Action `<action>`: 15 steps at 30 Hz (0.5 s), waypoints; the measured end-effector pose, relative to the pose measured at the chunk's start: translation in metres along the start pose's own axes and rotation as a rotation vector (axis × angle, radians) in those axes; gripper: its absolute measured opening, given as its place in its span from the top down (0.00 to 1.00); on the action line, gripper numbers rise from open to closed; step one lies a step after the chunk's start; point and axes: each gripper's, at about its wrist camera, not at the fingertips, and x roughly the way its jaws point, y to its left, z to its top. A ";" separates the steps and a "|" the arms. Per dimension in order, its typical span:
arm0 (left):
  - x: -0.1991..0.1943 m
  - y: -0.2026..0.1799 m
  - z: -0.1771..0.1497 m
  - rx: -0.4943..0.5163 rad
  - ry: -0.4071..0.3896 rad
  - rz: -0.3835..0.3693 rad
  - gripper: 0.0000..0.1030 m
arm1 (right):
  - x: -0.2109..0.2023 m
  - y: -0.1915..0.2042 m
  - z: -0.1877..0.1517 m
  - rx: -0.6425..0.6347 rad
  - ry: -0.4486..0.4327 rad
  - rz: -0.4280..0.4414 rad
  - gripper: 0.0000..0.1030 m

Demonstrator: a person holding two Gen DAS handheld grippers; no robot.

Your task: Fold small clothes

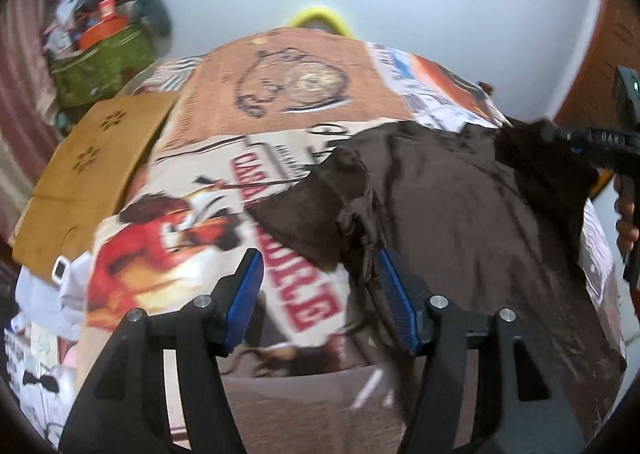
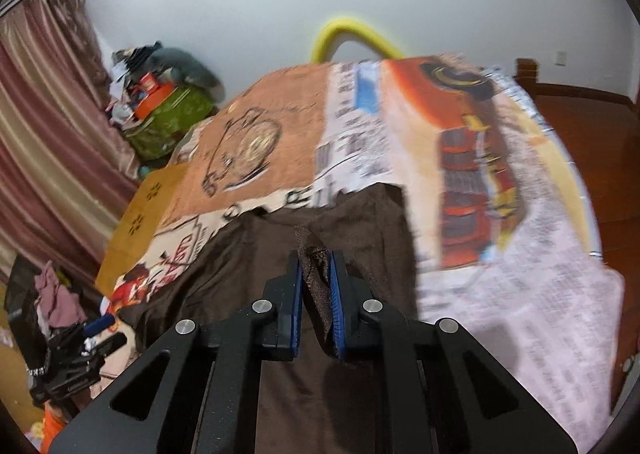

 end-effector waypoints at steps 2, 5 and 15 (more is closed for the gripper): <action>-0.003 0.013 -0.001 -0.023 0.001 0.012 0.42 | 0.016 0.011 -0.004 -0.008 0.030 0.009 0.89; -0.005 0.027 -0.003 -0.049 0.001 0.019 0.42 | 0.036 0.023 -0.013 -0.024 0.070 0.018 0.88; 0.032 0.041 0.021 -0.066 0.043 0.009 0.41 | 0.047 0.046 -0.030 -0.069 0.158 0.051 0.64</action>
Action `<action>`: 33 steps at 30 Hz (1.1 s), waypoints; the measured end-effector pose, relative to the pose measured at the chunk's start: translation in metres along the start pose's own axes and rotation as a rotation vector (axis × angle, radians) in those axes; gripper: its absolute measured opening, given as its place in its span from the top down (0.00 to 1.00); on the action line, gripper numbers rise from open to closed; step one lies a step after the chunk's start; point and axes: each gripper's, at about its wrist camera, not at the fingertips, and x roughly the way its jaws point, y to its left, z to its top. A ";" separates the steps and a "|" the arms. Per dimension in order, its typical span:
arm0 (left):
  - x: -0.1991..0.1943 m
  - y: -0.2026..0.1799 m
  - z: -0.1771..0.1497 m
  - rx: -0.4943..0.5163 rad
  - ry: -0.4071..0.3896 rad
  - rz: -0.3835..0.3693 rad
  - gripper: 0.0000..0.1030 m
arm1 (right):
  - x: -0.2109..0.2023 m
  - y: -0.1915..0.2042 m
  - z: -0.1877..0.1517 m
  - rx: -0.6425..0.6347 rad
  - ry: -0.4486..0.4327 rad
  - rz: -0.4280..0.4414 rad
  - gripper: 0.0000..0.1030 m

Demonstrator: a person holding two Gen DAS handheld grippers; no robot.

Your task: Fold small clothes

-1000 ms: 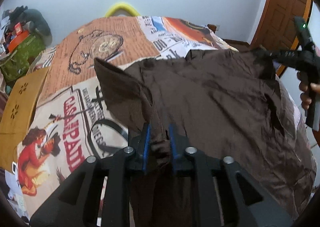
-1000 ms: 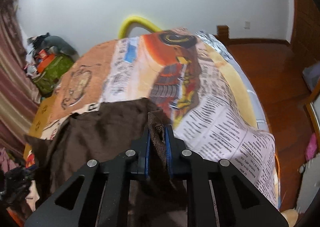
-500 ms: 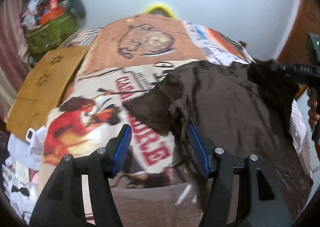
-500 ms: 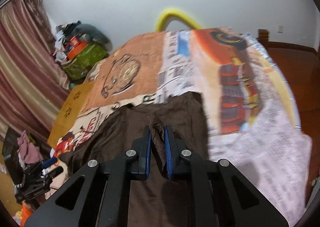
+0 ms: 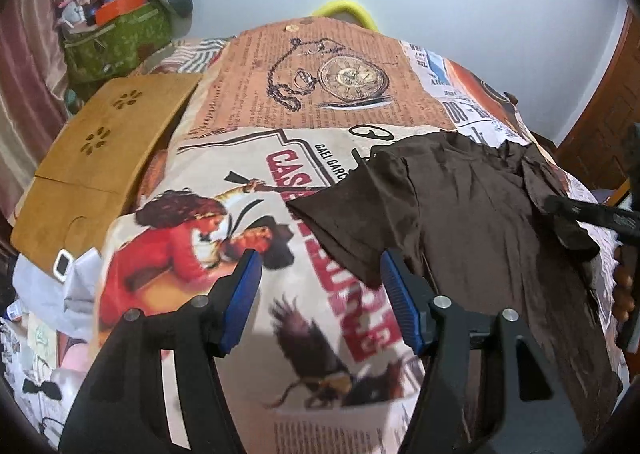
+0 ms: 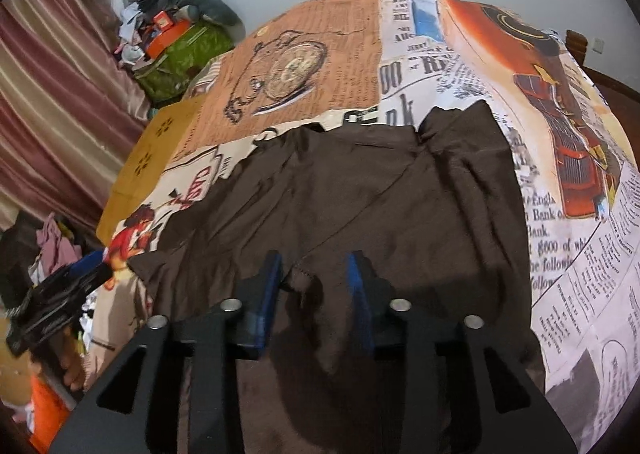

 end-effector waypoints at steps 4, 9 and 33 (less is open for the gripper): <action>0.024 0.003 0.013 -0.021 0.032 0.008 0.44 | -0.018 0.006 -0.001 -0.048 -0.033 -0.015 0.58; 0.058 0.005 0.031 -0.033 0.095 0.033 0.44 | -0.041 0.002 -0.007 -0.087 -0.092 -0.045 0.48; 0.027 -0.035 0.066 -0.008 -0.057 -0.046 0.97 | -0.059 -0.064 -0.028 0.024 -0.112 -0.119 0.45</action>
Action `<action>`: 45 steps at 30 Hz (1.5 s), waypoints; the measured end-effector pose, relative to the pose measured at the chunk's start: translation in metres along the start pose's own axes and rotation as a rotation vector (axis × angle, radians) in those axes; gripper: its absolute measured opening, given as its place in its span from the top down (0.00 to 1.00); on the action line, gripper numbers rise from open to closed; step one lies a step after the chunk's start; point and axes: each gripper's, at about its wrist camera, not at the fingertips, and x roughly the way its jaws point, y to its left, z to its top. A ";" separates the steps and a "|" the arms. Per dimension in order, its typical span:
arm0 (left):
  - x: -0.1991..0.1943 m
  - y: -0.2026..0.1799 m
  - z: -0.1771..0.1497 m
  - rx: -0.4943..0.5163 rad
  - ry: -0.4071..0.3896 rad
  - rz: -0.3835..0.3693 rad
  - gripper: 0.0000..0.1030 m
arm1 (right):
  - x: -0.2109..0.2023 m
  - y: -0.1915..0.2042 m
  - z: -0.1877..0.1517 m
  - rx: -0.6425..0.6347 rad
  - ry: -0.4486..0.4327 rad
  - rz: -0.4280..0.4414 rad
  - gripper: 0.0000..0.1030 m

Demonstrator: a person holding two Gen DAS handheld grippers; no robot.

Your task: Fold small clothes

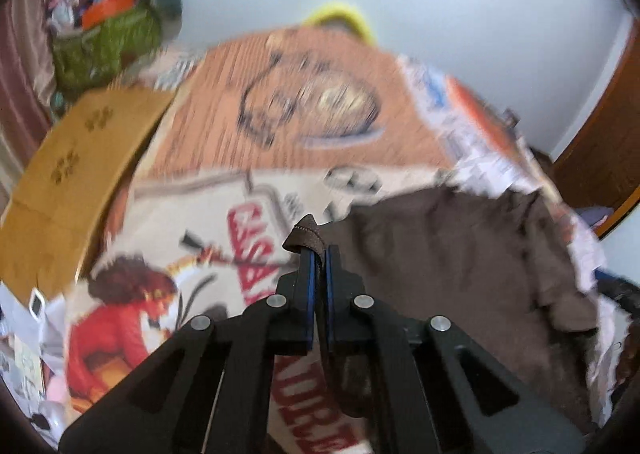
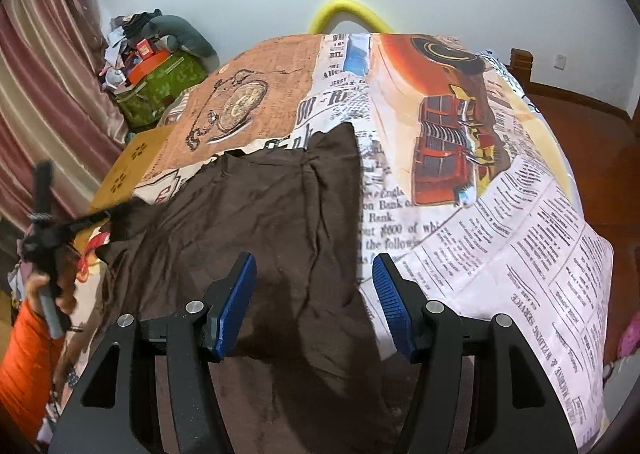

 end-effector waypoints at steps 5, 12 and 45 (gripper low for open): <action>-0.030 -0.039 0.023 0.026 -0.069 -0.113 0.97 | -0.001 -0.005 -0.003 0.011 -0.001 0.007 0.45; -0.010 -0.103 0.016 0.119 0.008 -0.188 0.96 | -0.003 -0.009 -0.008 0.009 0.007 0.017 0.45; 0.015 -0.118 -0.077 0.385 0.100 0.114 0.96 | 0.009 -0.013 -0.037 -0.171 0.013 -0.195 0.33</action>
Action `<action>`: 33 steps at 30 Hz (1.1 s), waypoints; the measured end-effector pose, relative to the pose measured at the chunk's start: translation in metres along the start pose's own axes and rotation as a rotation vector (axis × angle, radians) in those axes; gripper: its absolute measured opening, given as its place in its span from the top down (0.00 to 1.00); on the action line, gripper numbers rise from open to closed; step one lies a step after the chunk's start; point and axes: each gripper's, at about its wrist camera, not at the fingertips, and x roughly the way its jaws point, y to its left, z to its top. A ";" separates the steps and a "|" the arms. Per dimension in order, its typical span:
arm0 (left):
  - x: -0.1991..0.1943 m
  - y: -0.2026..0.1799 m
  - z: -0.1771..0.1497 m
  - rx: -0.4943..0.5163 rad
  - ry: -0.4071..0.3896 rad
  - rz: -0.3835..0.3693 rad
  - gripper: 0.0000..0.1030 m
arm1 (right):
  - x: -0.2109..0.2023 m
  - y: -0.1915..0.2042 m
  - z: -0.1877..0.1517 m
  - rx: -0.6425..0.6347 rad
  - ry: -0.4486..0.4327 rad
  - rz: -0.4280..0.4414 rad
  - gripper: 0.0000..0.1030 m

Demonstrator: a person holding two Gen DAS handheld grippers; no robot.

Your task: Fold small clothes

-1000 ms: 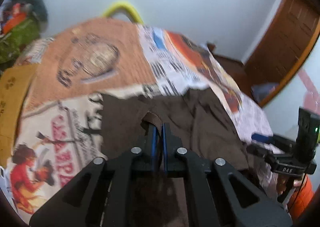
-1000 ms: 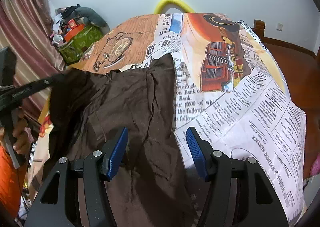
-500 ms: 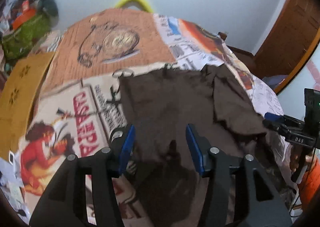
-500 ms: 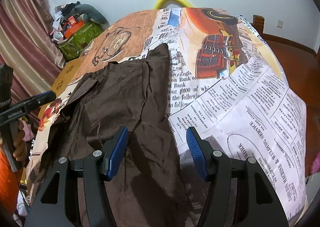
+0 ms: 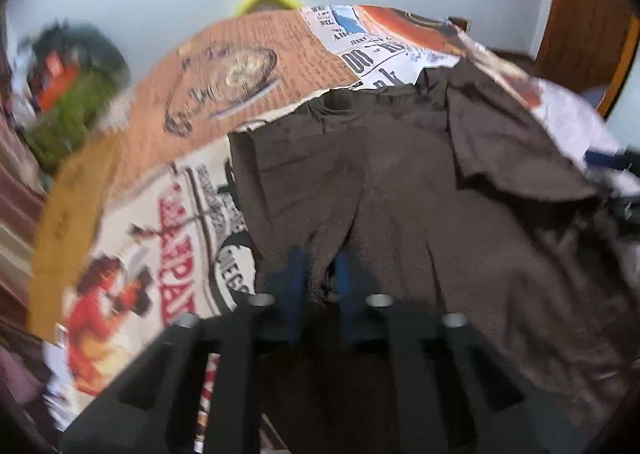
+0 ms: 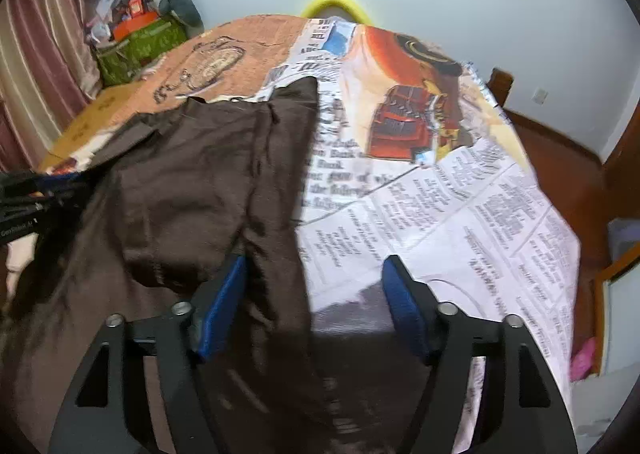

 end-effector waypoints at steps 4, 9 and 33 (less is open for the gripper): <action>-0.013 -0.007 0.001 0.042 -0.051 0.000 0.97 | -0.001 -0.006 -0.002 -0.011 -0.005 -0.029 0.33; -0.024 -0.011 0.008 0.015 -0.062 -0.115 0.97 | -0.004 -0.007 -0.002 -0.012 -0.003 -0.063 0.35; -0.089 0.018 -0.041 -0.197 -0.012 -0.180 0.42 | -0.078 -0.007 -0.027 0.172 0.017 0.151 0.33</action>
